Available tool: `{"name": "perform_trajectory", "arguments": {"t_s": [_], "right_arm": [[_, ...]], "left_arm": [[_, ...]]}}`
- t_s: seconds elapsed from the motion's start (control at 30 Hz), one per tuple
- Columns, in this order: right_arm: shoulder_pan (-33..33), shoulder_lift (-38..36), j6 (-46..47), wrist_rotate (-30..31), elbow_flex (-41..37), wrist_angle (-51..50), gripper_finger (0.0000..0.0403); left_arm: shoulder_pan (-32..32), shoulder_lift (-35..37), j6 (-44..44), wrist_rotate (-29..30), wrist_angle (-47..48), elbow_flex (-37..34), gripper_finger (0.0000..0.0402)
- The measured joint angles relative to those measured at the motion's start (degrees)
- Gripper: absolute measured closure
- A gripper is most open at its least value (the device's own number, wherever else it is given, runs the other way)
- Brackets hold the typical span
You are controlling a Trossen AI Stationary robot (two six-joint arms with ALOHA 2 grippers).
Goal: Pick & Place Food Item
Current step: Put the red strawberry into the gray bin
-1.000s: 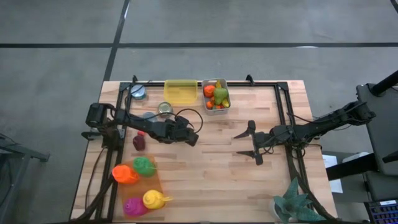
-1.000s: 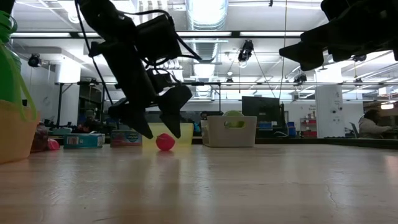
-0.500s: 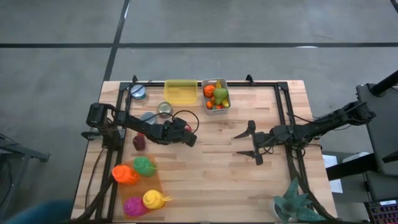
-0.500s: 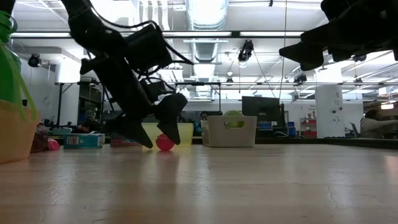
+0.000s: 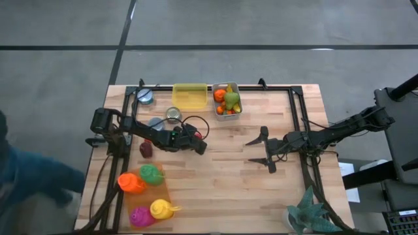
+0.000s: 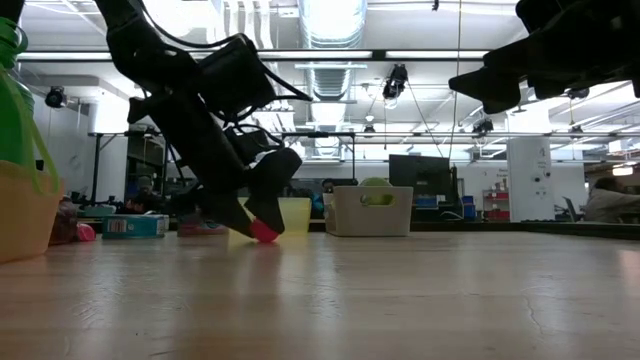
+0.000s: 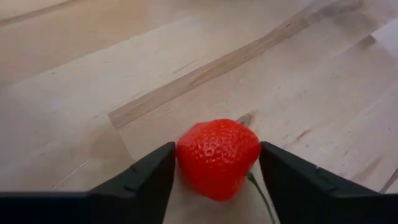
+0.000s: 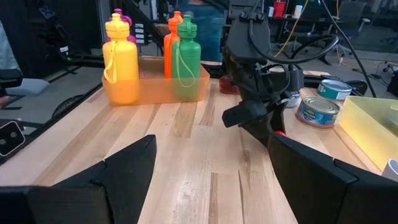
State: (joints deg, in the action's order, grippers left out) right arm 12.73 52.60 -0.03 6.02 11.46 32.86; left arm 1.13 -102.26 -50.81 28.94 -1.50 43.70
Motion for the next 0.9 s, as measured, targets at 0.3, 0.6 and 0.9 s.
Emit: {"name": "perform_trajectory", "arguments": {"t_s": [0.3,0.6,0.9], "right_arm": [[-0.01,0.0,-0.02,0.0,0.0,0.0,0.0097],[-0.01,0.0,-0.01,0.01,0.0,0.0,0.0097],[-0.02,0.0,0.0,0.0,0.0,0.0,0.0097]], "left_arm": [[0.0,0.0,0.0,0.05,-0.15,0.11,0.0236],[0.0,0.04,-0.01,0.08,-0.2,0.11,0.024],[-0.01,0.04,0.0,0.08,-0.17,0.11,0.024]]}}
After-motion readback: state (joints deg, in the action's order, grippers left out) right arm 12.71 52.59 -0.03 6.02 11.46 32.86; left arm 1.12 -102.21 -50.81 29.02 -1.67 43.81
